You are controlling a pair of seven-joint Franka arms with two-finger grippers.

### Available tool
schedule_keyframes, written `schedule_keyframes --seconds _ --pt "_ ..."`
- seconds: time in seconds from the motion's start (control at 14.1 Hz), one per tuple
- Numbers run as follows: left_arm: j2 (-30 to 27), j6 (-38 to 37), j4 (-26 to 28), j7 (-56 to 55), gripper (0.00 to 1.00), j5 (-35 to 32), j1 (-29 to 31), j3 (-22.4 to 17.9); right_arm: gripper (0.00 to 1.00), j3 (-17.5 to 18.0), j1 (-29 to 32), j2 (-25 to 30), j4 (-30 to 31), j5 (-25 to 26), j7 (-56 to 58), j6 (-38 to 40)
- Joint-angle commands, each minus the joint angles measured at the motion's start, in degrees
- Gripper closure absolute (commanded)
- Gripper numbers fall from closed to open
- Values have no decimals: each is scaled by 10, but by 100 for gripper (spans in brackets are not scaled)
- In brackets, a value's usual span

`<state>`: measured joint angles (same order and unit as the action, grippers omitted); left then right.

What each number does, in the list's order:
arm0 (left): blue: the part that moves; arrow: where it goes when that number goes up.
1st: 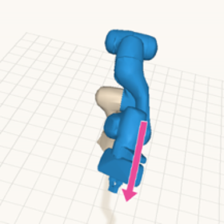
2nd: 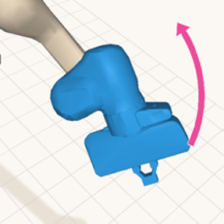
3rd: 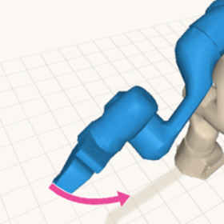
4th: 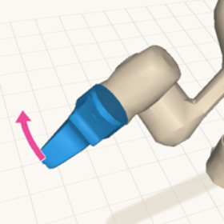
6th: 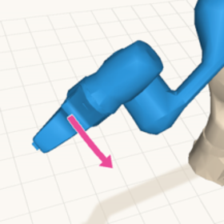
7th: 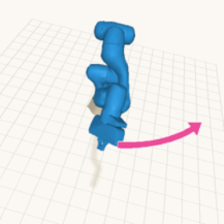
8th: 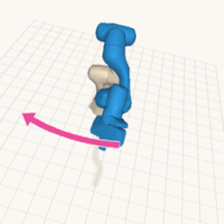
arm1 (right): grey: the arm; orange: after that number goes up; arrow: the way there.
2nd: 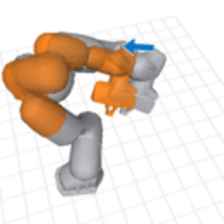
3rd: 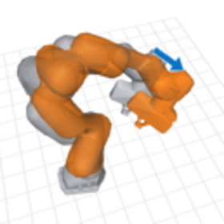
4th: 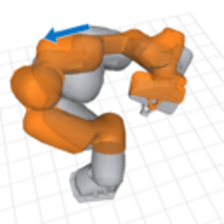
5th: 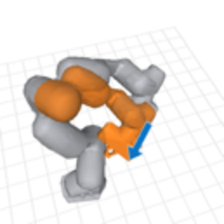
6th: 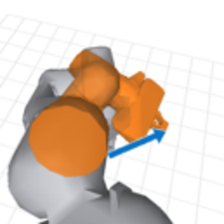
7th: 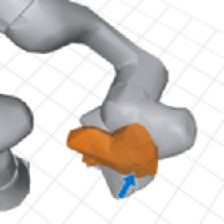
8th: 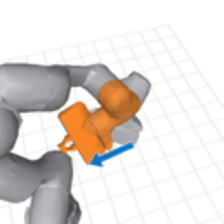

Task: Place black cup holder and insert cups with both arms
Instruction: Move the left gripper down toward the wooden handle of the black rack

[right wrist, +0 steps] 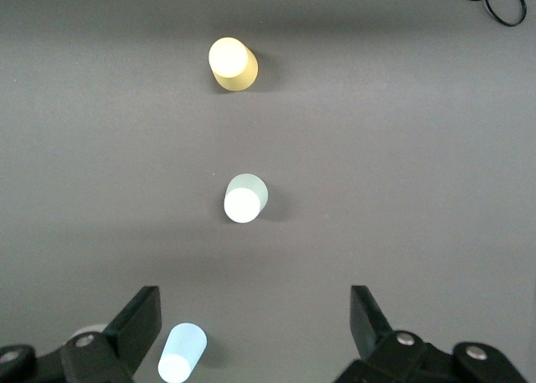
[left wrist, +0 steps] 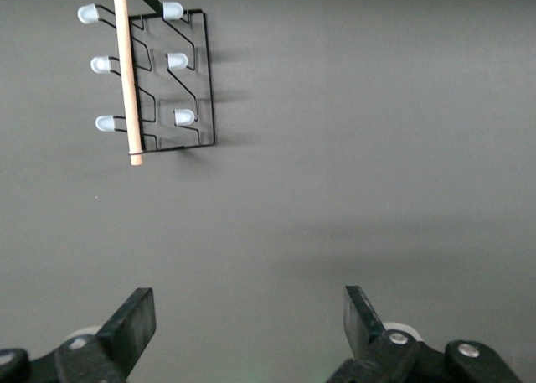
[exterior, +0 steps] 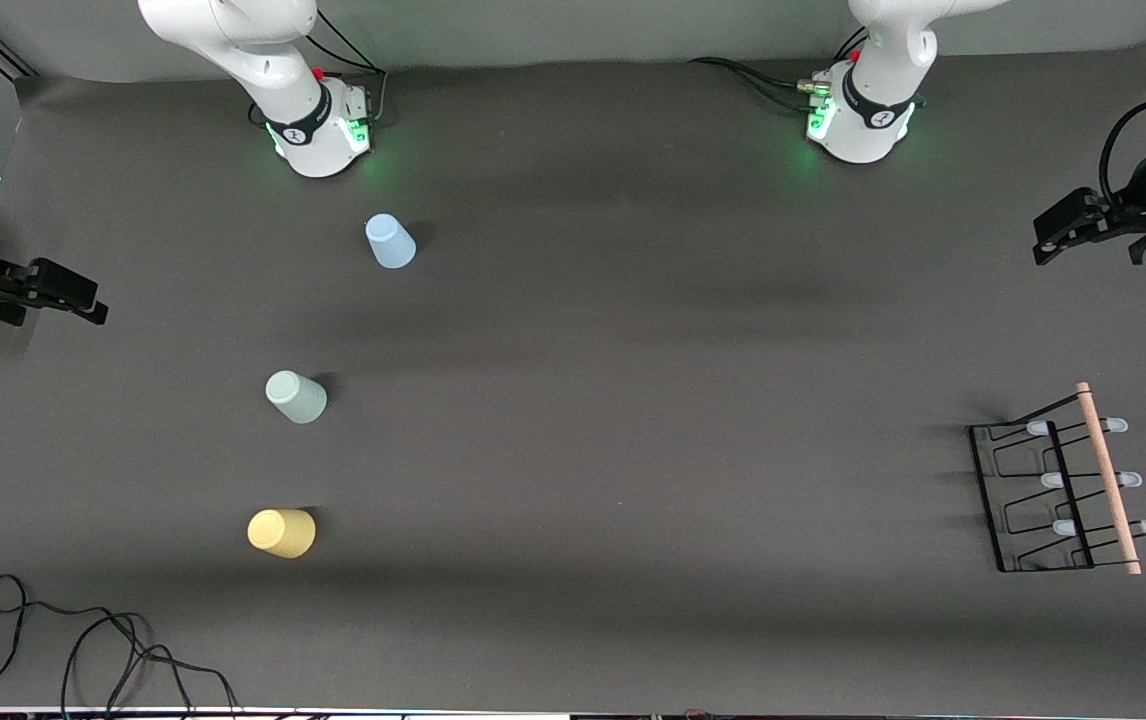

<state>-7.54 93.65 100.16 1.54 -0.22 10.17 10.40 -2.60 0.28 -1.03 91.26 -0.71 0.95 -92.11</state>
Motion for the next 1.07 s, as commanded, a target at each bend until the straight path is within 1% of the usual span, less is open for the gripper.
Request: schedule_keyframes --seconds 0.0,0.14,0.28,0.36,0.43,0.5,0.64,0.71,0.78,0.85,1.0 --pt "-18 11 20 9 0 7 -2 -2 0 -6 -5 16 2 1 9 4" --pt "-16 10 19 9 0 7 -2 -1 0 -6 -5 14 1 1 9 5" --pt "3 19 7 11 2 7 4 -3 0 -6 -5 13 1 1 9 5" --pt "29 27 -13 14 7 -1 4 -4 0 -6 -5 13 1 1 9 5" --pt "64 26 -42 20 7 -4 12 -4 0 -6 -5 12 1 1 9 5" --pt "99 29 -72 31 2 -11 23 -4 0 -6 -5 13 1 1 9 5" --pt "169 43 -129 54 1 -21 43 -4 0 -6 -5 11 1 1 9 5" --pt "202 73 -138 55 6 -25 55 -4 0 -6 -5 12 0 0 9 5" --pt "224 115 -136 59 7 -33 62 -4 0 -7 -5 13 -1 0 9 5" --pt "253 152 -136 68 8 -43 69 -4 0 -7 0 13 -3 0 8 5" --pt "306 198 -136 110 8 -60 92 -4 0 -9 1 14 -2 0 8 7"
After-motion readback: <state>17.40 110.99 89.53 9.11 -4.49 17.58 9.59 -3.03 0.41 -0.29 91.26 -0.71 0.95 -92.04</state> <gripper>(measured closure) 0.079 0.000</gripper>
